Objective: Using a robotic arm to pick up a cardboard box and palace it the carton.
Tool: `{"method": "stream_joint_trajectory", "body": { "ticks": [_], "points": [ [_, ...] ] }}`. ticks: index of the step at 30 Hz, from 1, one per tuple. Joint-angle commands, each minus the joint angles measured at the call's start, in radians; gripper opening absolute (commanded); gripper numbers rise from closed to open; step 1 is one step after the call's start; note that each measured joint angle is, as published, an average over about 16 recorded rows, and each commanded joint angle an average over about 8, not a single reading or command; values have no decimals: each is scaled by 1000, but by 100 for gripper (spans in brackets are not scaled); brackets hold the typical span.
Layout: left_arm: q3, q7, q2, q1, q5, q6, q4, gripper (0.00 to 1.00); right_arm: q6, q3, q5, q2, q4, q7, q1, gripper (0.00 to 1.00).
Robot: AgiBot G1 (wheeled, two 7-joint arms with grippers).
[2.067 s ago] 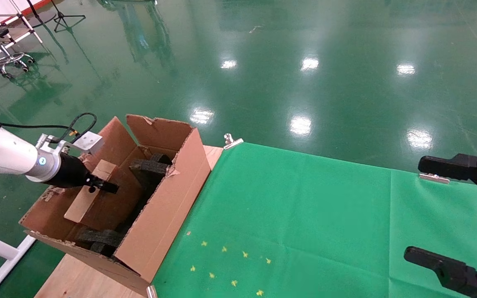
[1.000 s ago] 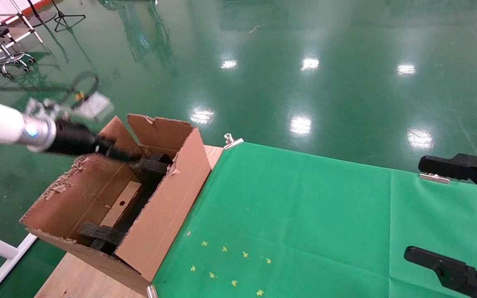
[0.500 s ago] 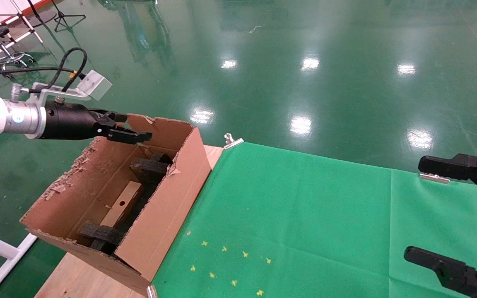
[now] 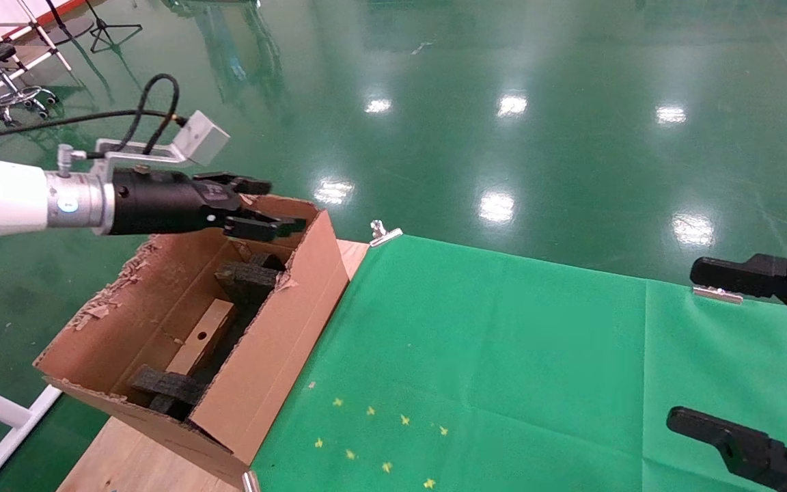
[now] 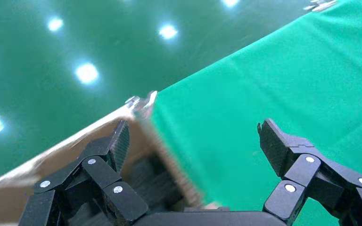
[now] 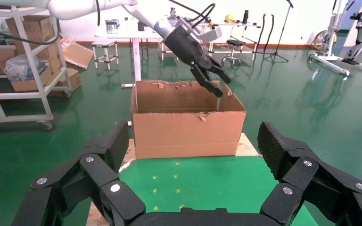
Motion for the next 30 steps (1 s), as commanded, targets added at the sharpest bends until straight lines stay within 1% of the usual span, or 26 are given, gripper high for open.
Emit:
{"method": "stream_joint_trajectory", "body": {
  "ticks": [1, 30],
  "points": [
    [-19, 5, -2, 28, -29, 10, -36, 100, 0, 0, 0, 0, 0, 0, 0, 100],
    [-277, 67, -32, 405, -424, 152, -529, 100, 0, 0, 0, 0, 0, 0, 0, 100]
  ]
}}
